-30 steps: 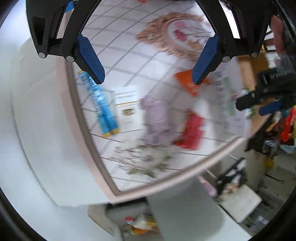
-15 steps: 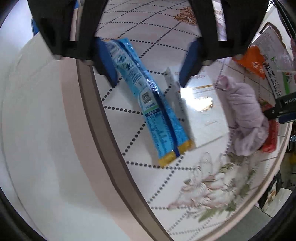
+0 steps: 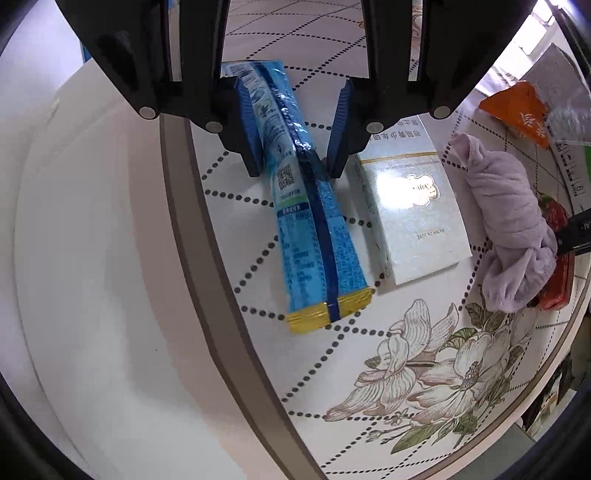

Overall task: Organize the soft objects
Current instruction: 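Grasp the red snack bag with the left tool while the right tool grasps the blue tube, then carry the red bag and blue tube into the box and release both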

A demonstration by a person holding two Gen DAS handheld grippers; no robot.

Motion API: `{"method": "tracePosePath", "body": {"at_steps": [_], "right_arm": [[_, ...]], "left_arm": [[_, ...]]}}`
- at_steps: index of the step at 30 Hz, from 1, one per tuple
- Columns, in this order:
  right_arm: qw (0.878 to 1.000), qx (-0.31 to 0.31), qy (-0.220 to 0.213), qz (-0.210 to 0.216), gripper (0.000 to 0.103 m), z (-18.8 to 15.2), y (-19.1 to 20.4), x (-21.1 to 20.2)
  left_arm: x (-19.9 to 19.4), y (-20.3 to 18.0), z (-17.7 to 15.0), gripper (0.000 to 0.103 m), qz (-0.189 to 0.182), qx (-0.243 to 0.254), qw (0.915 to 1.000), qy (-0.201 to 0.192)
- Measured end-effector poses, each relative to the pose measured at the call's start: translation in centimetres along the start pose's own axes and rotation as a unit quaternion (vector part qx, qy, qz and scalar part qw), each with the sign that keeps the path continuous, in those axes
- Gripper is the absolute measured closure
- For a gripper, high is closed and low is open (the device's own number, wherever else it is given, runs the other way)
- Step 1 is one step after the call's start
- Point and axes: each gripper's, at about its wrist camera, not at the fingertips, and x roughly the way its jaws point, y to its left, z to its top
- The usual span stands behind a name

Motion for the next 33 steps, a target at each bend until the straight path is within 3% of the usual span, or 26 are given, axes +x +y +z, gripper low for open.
{"method": "tracePosePath", "body": {"at_steps": [5, 8, 11, 17, 25, 33], "right_arm": [[1.000, 0.018, -0.004, 0.014, 0.085, 0.7, -1.6, -0.3], [0.999, 0.038, -0.012, 0.035, 0.088, 0.1, -3.2, -1.5], [0.996, 0.056, -0.033, 0.061, 0.088, -1.3, -4.5, -3.4], [0.992, 0.037, -0.069, 0.102, 0.088, -3.9, -3.3, -8.8], [0.979, -0.051, -0.111, 0.161, 0.088, -11.0, 5.7, -15.9], [0.963, -0.172, -0.118, 0.173, 0.088, -16.9, 19.4, -20.0]], "left_arm": [[-0.3, 0.3, -0.8, 0.058, 0.003, -0.011, 0.9999, -0.002], [-1.4, 0.6, -2.1, 0.058, -0.024, -0.019, 0.9995, 0.003], [-3.8, 1.0, -4.1, 0.058, -0.052, -0.025, 0.9981, -0.022], [-10.0, 1.0, -10.6, 0.058, -0.092, -0.029, 0.9913, -0.090], [-15.0, 4.7, -20.8, 0.058, -0.162, -0.073, 0.9725, -0.150], [-16.5, 14.3, -29.2, 0.058, -0.162, -0.156, 0.9571, -0.183]]}}
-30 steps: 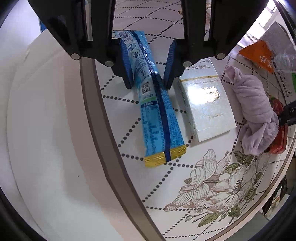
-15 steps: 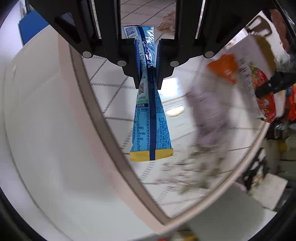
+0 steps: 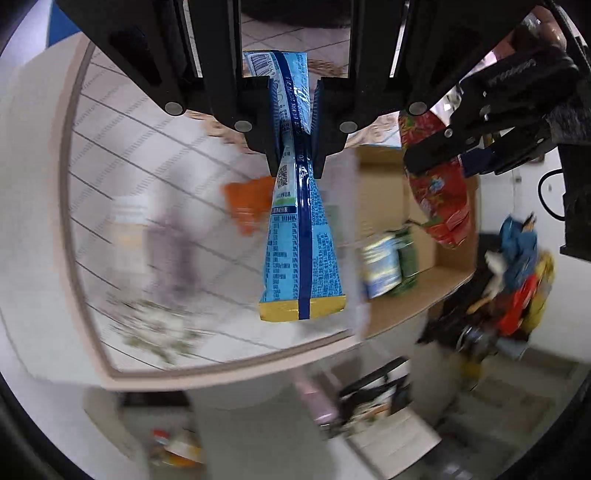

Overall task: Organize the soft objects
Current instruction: 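Carry the red bag and blue tube into the box and release both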

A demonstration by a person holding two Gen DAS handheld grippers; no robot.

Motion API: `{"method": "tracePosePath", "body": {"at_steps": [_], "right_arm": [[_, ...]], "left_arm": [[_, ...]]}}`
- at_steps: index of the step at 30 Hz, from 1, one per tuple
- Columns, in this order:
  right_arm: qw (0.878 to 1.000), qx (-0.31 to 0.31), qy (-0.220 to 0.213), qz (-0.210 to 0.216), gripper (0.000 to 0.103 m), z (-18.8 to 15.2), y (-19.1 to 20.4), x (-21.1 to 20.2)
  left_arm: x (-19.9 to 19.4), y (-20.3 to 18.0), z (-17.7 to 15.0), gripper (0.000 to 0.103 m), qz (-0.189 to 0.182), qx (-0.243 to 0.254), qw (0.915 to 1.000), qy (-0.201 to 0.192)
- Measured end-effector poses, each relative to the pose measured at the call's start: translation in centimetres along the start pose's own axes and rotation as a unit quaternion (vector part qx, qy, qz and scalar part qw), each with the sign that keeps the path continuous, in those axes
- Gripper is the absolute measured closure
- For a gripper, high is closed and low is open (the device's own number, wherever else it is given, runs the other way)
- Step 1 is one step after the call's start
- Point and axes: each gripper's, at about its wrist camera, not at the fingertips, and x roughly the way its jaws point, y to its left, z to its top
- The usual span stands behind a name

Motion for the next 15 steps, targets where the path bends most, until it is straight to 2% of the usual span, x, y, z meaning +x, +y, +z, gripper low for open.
{"method": "tracePosePath", "body": {"at_steps": [5, 9, 12, 15], "right_arm": [[0.999, -0.034, 0.010, -0.013, 0.088, 1.8, 6.9, 2.4], [0.998, -0.050, 0.020, -0.041, 0.088, 3.8, 10.8, 4.9], [0.996, -0.052, 0.028, -0.063, 0.088, 5.4, 12.6, 7.1], [0.995, -0.041, 0.038, -0.083, 0.088, 7.3, 13.0, 9.8]], "left_arm": [[-2.5, 7.3, 0.3, 0.058, 0.019, -0.046, 0.9985, -0.022], [-2.8, 11.8, 1.8, 0.058, 0.045, -0.052, 0.9974, -0.023], [-1.6, 15.2, 3.7, 0.058, 0.052, -0.065, 0.9965, -0.010], [0.7, 18.5, 5.6, 0.058, 0.044, -0.087, 0.9950, 0.020]]}}
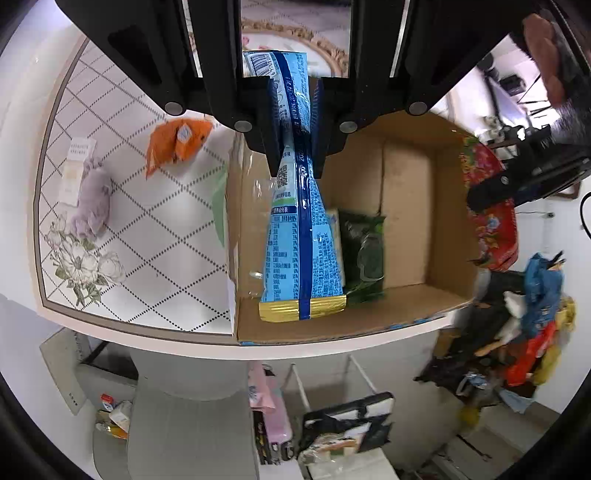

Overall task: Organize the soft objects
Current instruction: 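Carry the red bag and blue tube into the box and release both, then grasp the orange snack bag with the left tool while the right tool grasps the white cigarette box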

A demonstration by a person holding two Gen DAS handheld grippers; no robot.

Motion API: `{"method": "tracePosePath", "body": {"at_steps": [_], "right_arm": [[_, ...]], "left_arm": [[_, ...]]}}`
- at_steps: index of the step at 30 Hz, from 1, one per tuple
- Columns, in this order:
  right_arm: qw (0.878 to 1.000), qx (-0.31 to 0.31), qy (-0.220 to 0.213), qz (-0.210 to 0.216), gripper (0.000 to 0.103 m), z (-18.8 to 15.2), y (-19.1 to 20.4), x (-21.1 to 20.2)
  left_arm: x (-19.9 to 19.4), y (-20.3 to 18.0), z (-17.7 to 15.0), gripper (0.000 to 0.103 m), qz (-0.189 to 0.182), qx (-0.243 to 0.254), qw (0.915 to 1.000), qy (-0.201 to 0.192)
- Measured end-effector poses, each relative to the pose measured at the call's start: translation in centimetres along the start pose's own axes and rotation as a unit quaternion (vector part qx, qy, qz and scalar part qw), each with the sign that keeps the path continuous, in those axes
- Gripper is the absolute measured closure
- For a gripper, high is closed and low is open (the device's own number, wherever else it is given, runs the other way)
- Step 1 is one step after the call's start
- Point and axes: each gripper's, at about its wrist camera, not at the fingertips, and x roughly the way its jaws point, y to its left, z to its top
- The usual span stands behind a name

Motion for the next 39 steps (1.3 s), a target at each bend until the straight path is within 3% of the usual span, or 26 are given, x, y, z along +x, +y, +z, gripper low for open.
{"method": "tracePosePath", "body": {"at_steps": [6, 12, 16, 21, 24, 27, 28, 29, 30, 31, 33, 36, 37, 39], "right_arm": [[0.999, 0.027, 0.019, -0.033, 0.088, 3.5, -0.2, 4.5], [0.997, 0.040, 0.031, -0.055, 0.088, 5.2, -0.7, 7.8], [0.996, 0.044, 0.040, -0.067, 0.087, 5.8, -1.1, 9.5], [0.995, 0.042, 0.044, -0.078, 0.082, 5.9, -1.3, 10.0], [0.996, 0.043, 0.046, -0.069, 0.074, 5.7, -1.1, 9.5], [0.996, 0.037, 0.045, -0.066, 0.063, 5.2, -0.7, 8.9], [0.996, 0.035, 0.046, -0.062, 0.052, 4.9, -0.5, 8.7], [0.997, 0.033, 0.045, -0.058, 0.035, 4.6, -0.2, 8.5], [0.997, 0.030, 0.044, -0.055, 0.027, 4.3, 0.0, 8.3], [0.997, 0.028, 0.042, -0.053, 0.019, 4.0, 0.2, 8.0], [0.998, 0.019, 0.037, -0.056, 0.018, 3.3, 0.7, 7.7], [0.997, 0.003, 0.028, -0.070, 0.014, 2.0, 1.6, 6.9], [0.997, -0.001, 0.025, -0.073, 0.013, 1.4, 1.9, 6.5], [0.997, -0.002, 0.016, -0.071, 0.012, 0.5, 2.3, 5.7]], "left_arm": [[5.4, 3.6, 4.1, 0.058, 0.013, -0.017, 0.9985, 0.051], [9.1, 5.0, 6.1, 0.058, 0.021, -0.020, 0.9955, 0.090], [10.4, 4.8, 6.9, 0.057, 0.052, -0.012, 0.9940, 0.095], [9.7, 4.7, 7.7, 0.056, 0.055, -0.006, 0.9952, 0.080], [9.0, 4.7, 7.6, 0.055, 0.049, -0.004, 0.9958, 0.077], [8.2, 4.4, 7.1, 0.047, 0.051, 0.002, 0.9963, 0.068], [7.8, 4.3, 6.9, 0.047, 0.051, 0.002, 0.9966, 0.064], [7.4, 4.3, 6.5, 0.047, 0.050, 0.002, 0.9969, 0.061], [6.9, 4.2, 6.2, 0.046, 0.048, 0.003, 0.9972, 0.057], [6.4, 4.0, 5.7, 0.038, 0.046, 0.003, 0.9975, 0.053], [5.5, 4.0, 5.0, 0.021, 0.043, 0.004, 0.9982, 0.040], [3.7, 3.9, 3.2, 0.016, 0.049, 0.005, 0.9986, 0.017], [3.2, 3.9, 2.7, 0.008, 0.050, 0.005, 0.9987, 0.011], [2.1, 4.0, 1.6, 0.002, 0.052, 0.003, 0.9986, -0.004]]}}
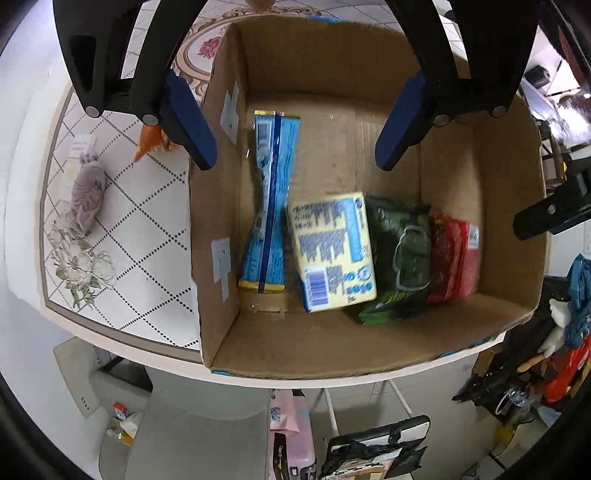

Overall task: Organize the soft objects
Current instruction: 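Grasp the orange snack bag with the left tool while the right tool grasps the white cigarette box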

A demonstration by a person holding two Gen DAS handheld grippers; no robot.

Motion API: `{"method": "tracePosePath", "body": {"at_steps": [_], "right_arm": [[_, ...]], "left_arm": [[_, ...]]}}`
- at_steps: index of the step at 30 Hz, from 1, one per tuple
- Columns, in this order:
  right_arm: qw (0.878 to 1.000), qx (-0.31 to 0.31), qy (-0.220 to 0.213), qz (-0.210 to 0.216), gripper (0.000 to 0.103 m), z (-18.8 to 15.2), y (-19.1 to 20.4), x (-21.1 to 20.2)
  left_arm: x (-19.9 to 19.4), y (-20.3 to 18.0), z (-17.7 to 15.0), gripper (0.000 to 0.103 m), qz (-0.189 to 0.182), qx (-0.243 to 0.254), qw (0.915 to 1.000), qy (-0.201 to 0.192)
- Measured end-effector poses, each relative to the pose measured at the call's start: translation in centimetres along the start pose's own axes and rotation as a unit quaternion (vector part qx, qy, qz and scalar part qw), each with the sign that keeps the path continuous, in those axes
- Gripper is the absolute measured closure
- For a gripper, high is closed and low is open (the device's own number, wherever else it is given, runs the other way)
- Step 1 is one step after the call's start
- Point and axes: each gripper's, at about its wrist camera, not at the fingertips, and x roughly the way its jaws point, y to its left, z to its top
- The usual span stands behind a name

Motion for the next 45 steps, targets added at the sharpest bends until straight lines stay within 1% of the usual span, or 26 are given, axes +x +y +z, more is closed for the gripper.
{"method": "tracePosePath", "body": {"at_steps": [4, 7, 12, 14, 16, 20, 24, 27, 29, 32, 34, 35, 37, 39, 41, 42, 43, 44, 45], "right_arm": [[1.000, 0.003, -0.026, 0.015, 0.011, -2.1, 0.2, -2.2], [0.999, 0.002, -0.047, 0.024, 0.011, -3.9, 0.6, -4.4], [0.997, -0.012, -0.076, 0.024, 0.011, -7.0, 1.5, -7.3], [0.996, -0.017, -0.086, 0.021, 0.011, -8.2, 1.7, -8.2], [0.995, -0.017, -0.092, 0.022, 0.011, -9.3, 1.7, -8.9], [0.994, -0.018, -0.099, 0.031, 0.011, -11.1, 1.5, -10.0], [0.993, -0.013, -0.103, 0.052, 0.011, -12.5, 0.6, -10.9], [0.991, 0.002, -0.110, 0.075, 0.011, -13.3, -1.3, -11.9], [0.990, 0.019, -0.115, 0.084, 0.011, -13.6, -3.1, -12.3], [0.987, 0.055, -0.124, 0.089, 0.011, -14.0, -7.5, -13.2], [0.985, 0.085, -0.125, 0.085, 0.011, -14.4, -11.7, -13.5], [0.984, 0.096, -0.125, 0.083, 0.011, -14.4, -13.1, -13.5], [0.982, 0.128, -0.122, 0.072, 0.011, -14.8, -17.5, -13.2], [0.978, 0.164, -0.115, 0.058, 0.011, -15.3, -22.2, -12.4], [0.974, 0.191, -0.105, 0.054, 0.011, -15.8, -25.9, -11.5], [0.971, 0.210, -0.099, 0.051, 0.011, -16.2, -28.4, -10.8], [0.970, 0.222, -0.092, 0.048, 0.011, -16.4, -30.4, -10.1], [0.968, 0.230, -0.088, 0.046, 0.011, -16.6, -31.8, -9.5], [0.966, 0.241, -0.083, 0.045, 0.011, -16.7, -33.5, -8.8]], "left_arm": [[-2.1, 0.2, -2.5, 0.002, 0.009, -0.004, 0.9996, -0.027], [-3.7, 0.2, -4.6, 0.001, 0.005, -0.009, 0.9989, -0.045], [-6.6, -0.5, -8.1, 0.001, 0.017, -0.002, 0.9964, -0.083], [-7.7, -0.8, -9.2, 0.001, 0.016, -0.001, 0.9954, -0.094], [-9.0, -1.1, -10.1, 0.000, 0.016, -0.001, 0.9941, -0.107], [-11.2, -1.7, -11.7, 0.000, 0.031, 0.003, 0.9908, -0.132], [-12.9, -2.3, -12.8, 0.000, 0.030, 0.005, 0.9893, -0.143], [-13.9, -3.9, -13.2, 0.000, 0.040, 0.020, 0.9870, -0.154], [-14.4, -5.8, -13.0, 0.001, 0.050, 0.036, 0.9854, -0.158], [-14.7, -9.7, -12.6, 0.000, 0.041, 0.070, 0.9834, -0.162], [-14.4, -13.0, -12.2, 0.000, 0.039, 0.107, 0.9806, -0.159], [-14.1, -15.2, -11.8, 0.000, 0.042, 0.132, 0.9778, -0.157], [-13.0, -19.4, -11.2, 0.001, 0.047, 0.182, 0.9710, -0.148], [-11.1, -23.4, -10.4, 0.000, 0.058, 0.235, 0.9626, -0.121], [-8.5, -28.0, -9.7, 0.000, 0.064, 0.298, 0.9480, -0.092], [-7.3, -29.7, -9.4, 0.001, 0.072, 0.320, 0.9412, -0.079], [-5.7, -31.8, -9.1, 0.001, 0.084, 0.351, 0.9303, -0.065], [-4.2, -33.3, -8.9, 0.000, 0.087, 0.376, 0.9214, -0.046], [-1.8, -35.3, -8.6, 0.000, 0.102, 0.403, 0.9092, -0.019]]}}
